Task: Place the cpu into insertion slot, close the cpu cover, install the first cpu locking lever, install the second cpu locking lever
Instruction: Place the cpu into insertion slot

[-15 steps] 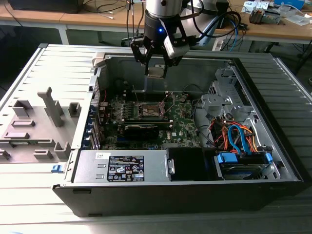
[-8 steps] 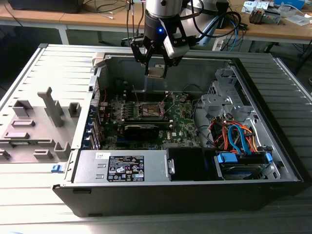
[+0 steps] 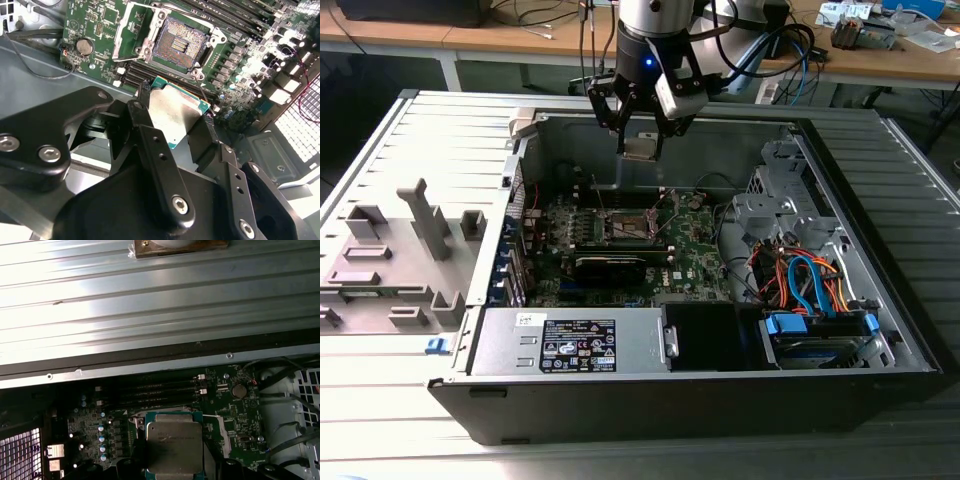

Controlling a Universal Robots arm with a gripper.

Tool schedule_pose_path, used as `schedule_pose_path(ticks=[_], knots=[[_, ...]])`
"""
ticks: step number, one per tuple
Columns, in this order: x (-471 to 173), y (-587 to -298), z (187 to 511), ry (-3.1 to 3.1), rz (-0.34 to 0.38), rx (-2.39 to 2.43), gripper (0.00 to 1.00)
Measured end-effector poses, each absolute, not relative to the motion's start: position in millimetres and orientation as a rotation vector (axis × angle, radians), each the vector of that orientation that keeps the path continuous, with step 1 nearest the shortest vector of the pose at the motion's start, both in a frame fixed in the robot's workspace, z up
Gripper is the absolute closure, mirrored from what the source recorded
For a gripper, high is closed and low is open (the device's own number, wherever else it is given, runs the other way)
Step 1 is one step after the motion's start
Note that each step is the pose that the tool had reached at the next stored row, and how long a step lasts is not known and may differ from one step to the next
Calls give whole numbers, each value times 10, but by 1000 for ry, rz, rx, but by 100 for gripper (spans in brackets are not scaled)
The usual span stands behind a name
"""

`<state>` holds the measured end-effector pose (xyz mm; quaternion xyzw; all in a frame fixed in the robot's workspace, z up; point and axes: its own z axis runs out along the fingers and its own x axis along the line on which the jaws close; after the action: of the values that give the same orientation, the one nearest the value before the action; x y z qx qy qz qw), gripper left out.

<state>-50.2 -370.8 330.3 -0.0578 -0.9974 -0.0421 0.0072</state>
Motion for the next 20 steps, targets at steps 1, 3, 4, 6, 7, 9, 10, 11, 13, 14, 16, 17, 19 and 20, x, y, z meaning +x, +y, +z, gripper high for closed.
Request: schedule_pose_path(ticks=[1,3,4,6,7,9,10,11,13,14,16,17,19,20], knots=[[-502,-3708,3303,-3119,-131,-182,46],[-502,-3708,3303,-3119,-132,-184,46],[-502,-3708,3303,-3119,-132,-185,46],[-502,-3708,3303,-3119,-132,-189,46],[-502,-3708,3303,-3119,-132,-190,46],[-502,-3708,3302,-3119,-132,-192,46],[-502,-3708,3302,-3119,-132,-194,46],[-502,-3708,3302,-3119,-132,-195,46],[-502,-3708,3302,-3119,-132,-197,46],[-502,-3708,3302,-3119,-132,-198,46],[-502,-3708,3302,-3119,-132,-202,46],[-502,-3708,3302,-3118,-132,-204,46],[-502,-3708,3302,-3118,-132,-207,46],[-502,-3708,3302,-3118,-132,-208,46]])
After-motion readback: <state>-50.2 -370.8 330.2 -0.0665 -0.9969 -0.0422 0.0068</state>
